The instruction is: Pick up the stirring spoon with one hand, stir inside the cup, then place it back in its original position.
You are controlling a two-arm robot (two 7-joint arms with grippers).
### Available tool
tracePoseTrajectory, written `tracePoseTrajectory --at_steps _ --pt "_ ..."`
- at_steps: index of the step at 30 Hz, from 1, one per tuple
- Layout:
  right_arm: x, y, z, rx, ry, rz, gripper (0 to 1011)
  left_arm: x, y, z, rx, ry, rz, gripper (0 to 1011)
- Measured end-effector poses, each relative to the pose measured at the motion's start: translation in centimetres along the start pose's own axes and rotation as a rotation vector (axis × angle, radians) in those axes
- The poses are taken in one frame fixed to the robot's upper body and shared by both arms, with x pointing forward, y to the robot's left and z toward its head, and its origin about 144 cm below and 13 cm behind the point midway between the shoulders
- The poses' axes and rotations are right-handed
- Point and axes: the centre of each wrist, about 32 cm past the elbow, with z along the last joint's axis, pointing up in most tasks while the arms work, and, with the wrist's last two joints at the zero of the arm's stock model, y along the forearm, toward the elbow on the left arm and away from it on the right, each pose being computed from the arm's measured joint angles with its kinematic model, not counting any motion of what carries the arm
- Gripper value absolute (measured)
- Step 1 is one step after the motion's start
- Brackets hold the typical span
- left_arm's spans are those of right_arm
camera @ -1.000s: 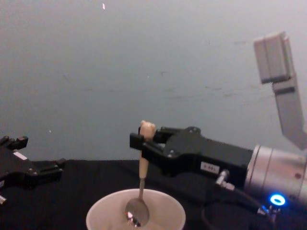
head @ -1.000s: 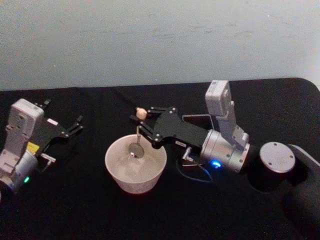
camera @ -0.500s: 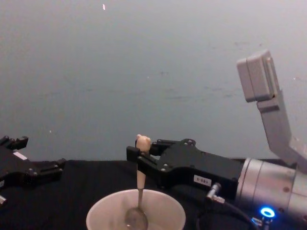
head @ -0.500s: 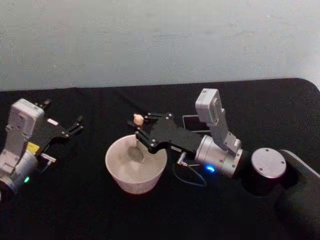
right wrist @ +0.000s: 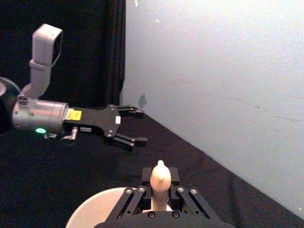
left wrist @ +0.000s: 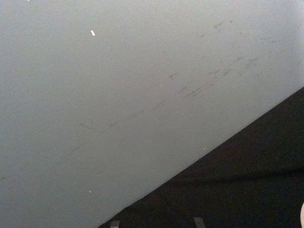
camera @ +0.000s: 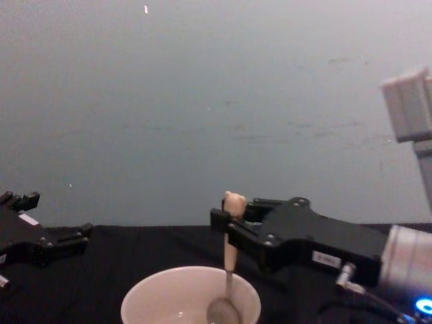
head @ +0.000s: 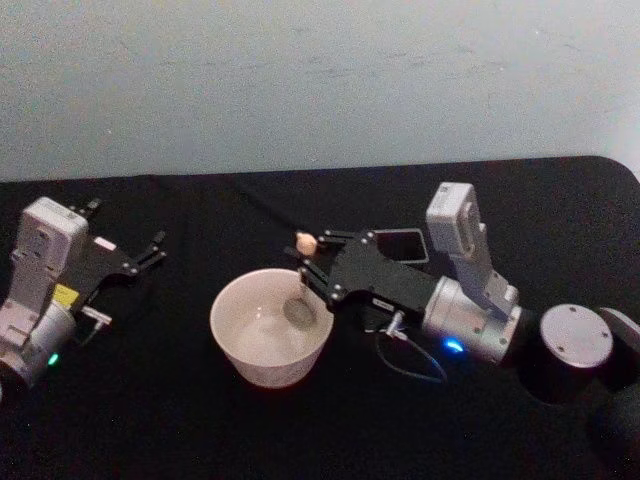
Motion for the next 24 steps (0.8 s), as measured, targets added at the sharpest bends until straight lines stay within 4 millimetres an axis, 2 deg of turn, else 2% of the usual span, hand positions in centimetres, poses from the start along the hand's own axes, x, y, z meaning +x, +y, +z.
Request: tracePoseTrajectory --at_steps 9,16,24 --pt "-1.4 -1.4 0.5 0.008 0.031 0.046 203 0.0 0.0 0.0 0.0 0.0 0.0 1001" --pt "-2.9 -0.3 0.5 0.023 0.052 0.094 203 0.0 0.0 0.0 0.0 0.0 0.0 1001" --pt "-2.8 1.6 0.3 0.027 0.046 0.075 203 0.0 0.0 0.0 0.0 0.0 0.0 1001"
